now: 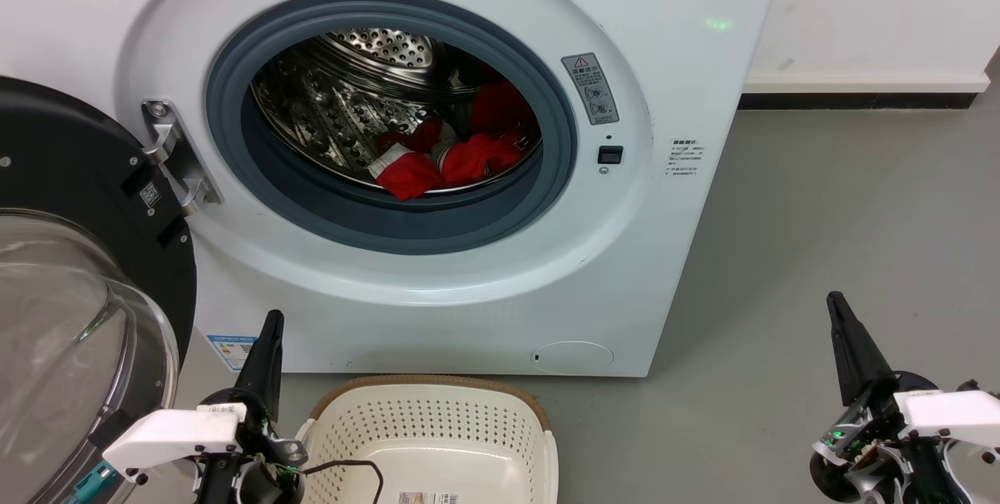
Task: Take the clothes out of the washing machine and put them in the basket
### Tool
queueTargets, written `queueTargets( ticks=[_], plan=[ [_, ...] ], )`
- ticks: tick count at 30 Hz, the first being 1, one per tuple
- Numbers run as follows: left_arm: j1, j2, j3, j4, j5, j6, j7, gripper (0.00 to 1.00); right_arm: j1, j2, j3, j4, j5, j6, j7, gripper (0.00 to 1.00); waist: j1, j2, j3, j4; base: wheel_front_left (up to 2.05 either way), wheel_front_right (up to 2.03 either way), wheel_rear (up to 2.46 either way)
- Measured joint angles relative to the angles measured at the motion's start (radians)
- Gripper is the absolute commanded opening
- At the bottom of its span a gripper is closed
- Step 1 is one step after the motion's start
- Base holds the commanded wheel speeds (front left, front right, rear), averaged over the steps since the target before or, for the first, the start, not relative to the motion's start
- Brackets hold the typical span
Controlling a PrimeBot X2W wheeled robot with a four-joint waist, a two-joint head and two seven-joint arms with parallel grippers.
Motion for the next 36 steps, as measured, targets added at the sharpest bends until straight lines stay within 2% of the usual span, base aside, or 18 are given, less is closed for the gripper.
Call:
queueTargets(
  ticks=[16,17,27,36],
  plan=[
    [0.0,0.0,0.0,0.0,0.0,0.0,0.0,0.0,0.0,0.0,0.0,0.0,0.0,0.0,0.0,0.0,0.0,0.0,0.0,0.0,0.0,0.0,0.0],
    [0.0,0.0,0.0,0.002,0.0,0.0,0.0,1.0,0.001,0.0,0.0,0.001,0.0,0.0,0.0,1.0,0.0,0.0,0.0,0.0,0.0,0.0,0.0],
    [0.039,-0.004,-0.004,0.014,0.035,0.0,-0.032,1.0,0.041,0.001,0.004,0.031,-0.023,0.0,-0.032,1.0,0.0,0.0,0.001,0.0,0.0,0.0,0.0],
    [0.039,-0.004,0.007,-0.038,0.195,0.019,-0.074,1.0,0.044,0.002,0.002,-0.017,-0.218,0.0,-0.074,1.0,0.0,0.0,0.004,0.0,0.0,0.0,0.0]
  ],
)
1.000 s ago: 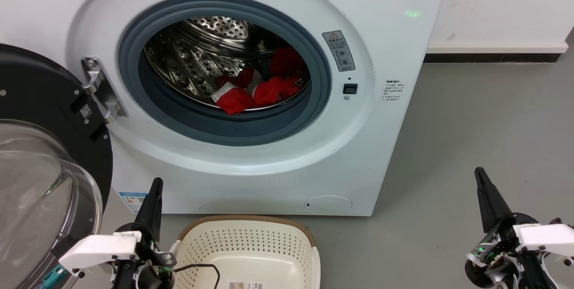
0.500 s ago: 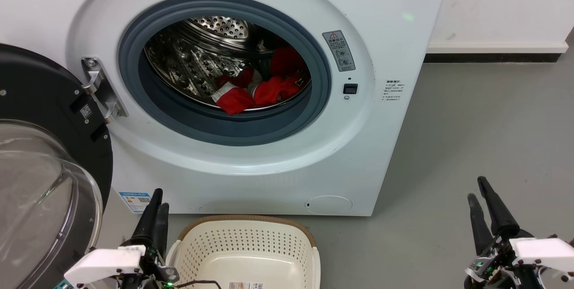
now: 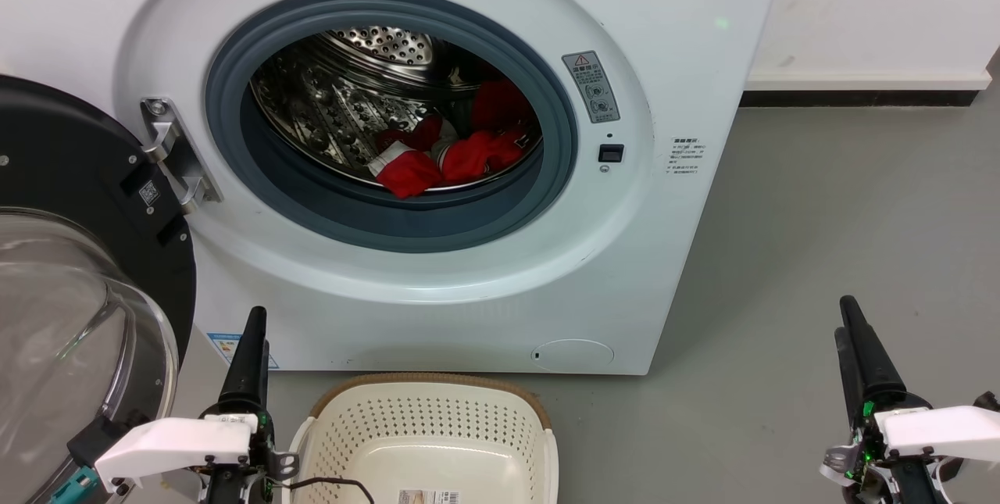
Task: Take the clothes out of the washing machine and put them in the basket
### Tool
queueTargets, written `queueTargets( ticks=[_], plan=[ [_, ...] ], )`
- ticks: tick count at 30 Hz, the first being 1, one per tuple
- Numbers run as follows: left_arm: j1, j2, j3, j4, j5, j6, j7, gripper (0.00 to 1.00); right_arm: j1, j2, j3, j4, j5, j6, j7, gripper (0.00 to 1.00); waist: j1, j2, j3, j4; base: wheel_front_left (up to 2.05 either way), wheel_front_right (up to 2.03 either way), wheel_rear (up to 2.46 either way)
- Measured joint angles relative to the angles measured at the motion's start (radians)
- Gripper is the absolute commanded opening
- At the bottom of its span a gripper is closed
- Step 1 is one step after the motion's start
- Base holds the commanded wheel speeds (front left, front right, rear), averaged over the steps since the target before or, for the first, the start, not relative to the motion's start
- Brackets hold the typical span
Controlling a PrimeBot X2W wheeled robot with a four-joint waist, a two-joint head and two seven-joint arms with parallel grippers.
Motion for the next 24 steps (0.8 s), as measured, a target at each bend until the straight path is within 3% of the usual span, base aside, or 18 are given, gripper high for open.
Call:
queueTargets(
  ticks=[24],
  plan=[
    [0.028,0.0,-0.079,-0.11,0.476,0.114,-0.093,1.0,0.049,0.001,0.035,-0.131,-0.547,0.0,-0.094,1.0,0.0,0.0,0.007,0.0,0.0,0.0,0.0]
  ],
)
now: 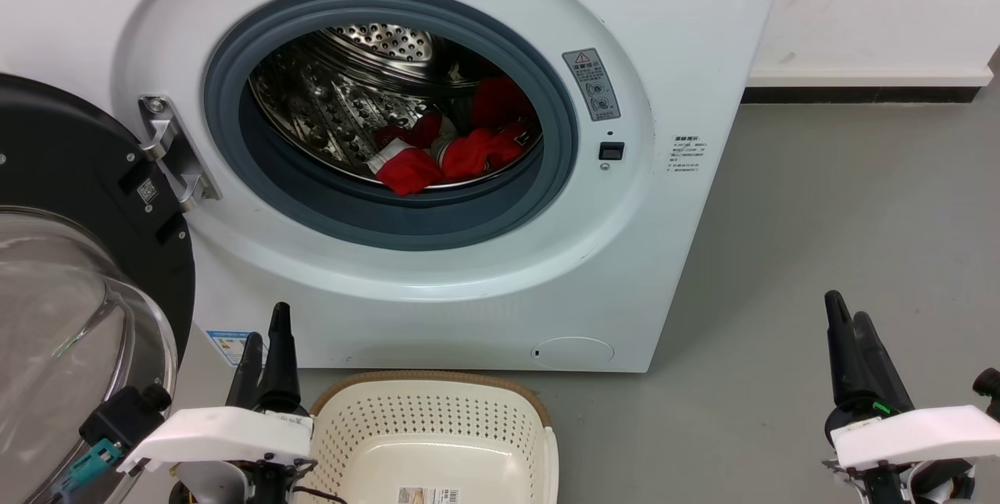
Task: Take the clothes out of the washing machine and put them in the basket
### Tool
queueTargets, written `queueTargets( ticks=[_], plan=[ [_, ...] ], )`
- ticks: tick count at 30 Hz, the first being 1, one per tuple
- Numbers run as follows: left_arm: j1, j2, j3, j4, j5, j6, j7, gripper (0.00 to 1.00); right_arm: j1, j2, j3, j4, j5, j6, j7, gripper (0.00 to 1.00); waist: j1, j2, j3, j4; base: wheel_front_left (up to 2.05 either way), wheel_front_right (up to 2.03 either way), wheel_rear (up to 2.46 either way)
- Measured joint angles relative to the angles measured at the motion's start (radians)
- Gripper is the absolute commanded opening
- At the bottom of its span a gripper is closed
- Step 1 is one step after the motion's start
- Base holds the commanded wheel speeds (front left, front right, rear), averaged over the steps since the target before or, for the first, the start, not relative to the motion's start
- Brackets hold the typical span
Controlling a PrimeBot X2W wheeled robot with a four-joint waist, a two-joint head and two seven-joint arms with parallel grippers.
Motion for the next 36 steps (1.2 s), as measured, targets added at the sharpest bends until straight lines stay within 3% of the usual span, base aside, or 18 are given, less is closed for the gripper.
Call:
queueTargets(
  ticks=[19,36],
  plan=[
    [0.02,0.0,-0.031,-0.032,0.271,0.06,-0.061,1.0,0.032,0.0,0.01,-0.049,-0.287,0.0,-0.061,1.0,0.0,0.0,0.002,-0.001,0.0,0.0,0.0],
    [0.036,0.001,-0.044,-0.049,0.467,0.079,-0.106,1.0,0.052,0.0,0.01,-0.08,-0.472,0.0,-0.105,1.0,0.0,0.0,0.004,-0.002,0.0,0.0,0.0]
  ],
)
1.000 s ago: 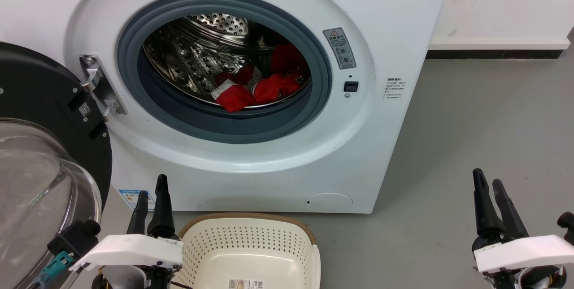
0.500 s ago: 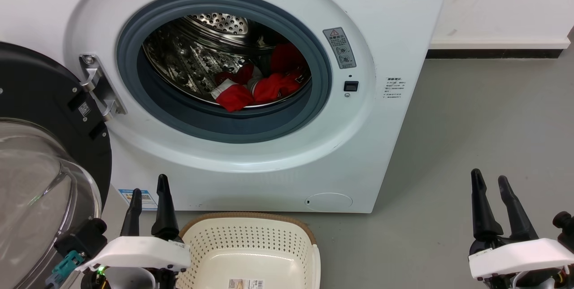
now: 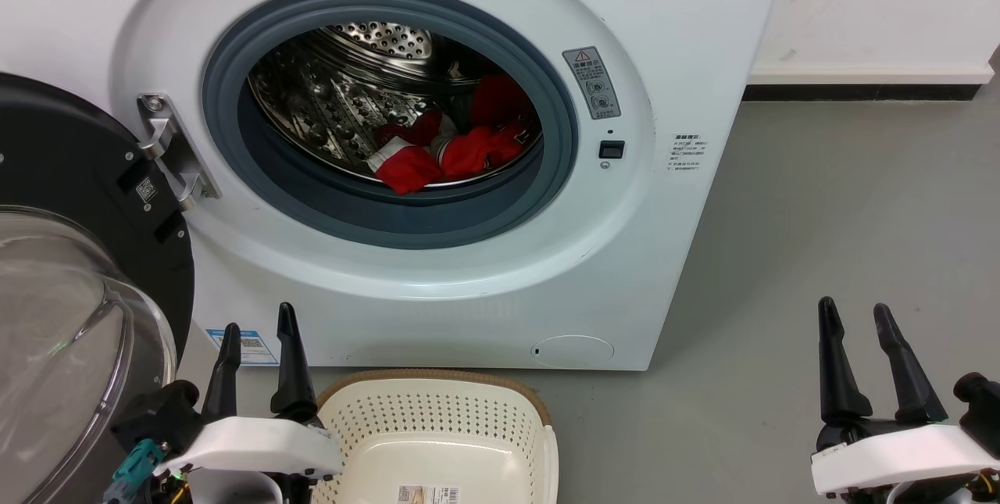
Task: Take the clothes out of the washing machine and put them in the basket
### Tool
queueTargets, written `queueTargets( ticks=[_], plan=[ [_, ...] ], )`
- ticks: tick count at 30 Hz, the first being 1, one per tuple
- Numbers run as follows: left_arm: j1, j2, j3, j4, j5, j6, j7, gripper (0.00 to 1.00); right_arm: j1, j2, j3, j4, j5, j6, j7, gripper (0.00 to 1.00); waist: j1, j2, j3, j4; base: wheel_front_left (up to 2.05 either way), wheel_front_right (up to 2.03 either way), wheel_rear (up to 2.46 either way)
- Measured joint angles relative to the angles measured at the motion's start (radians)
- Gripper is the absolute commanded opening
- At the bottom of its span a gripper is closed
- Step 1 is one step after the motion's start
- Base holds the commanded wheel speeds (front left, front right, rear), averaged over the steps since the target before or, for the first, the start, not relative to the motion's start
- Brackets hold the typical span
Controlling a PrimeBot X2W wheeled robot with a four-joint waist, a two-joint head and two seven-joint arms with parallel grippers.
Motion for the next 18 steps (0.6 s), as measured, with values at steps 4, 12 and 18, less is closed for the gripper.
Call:
queueTargets(
  ticks=[4,12,18],
  plan=[
    [0.002,0.0,-0.002,-0.002,0.04,0.007,-0.01,1.0,0.002,0.0,0.002,-0.008,-0.042,0.0,-0.01,1.0,0.0,0.0,0.0,-0.001,0.0,0.0,0.0],
    [0.015,0.0,-0.005,-0.002,0.11,0.016,-0.03,1.0,0.01,0.0,0.004,-0.023,-0.114,0.0,-0.028,1.0,0.0,0.0,0.001,-0.003,0.0,0.0,0.0],
    [0.016,0.0,-0.008,0.002,0.161,0.021,-0.04,1.0,0.02,0.0,0.005,-0.036,-0.168,0.0,-0.042,1.0,0.0,0.0001,0.001,-0.003,0.0,0.0,0.0]
  ],
)
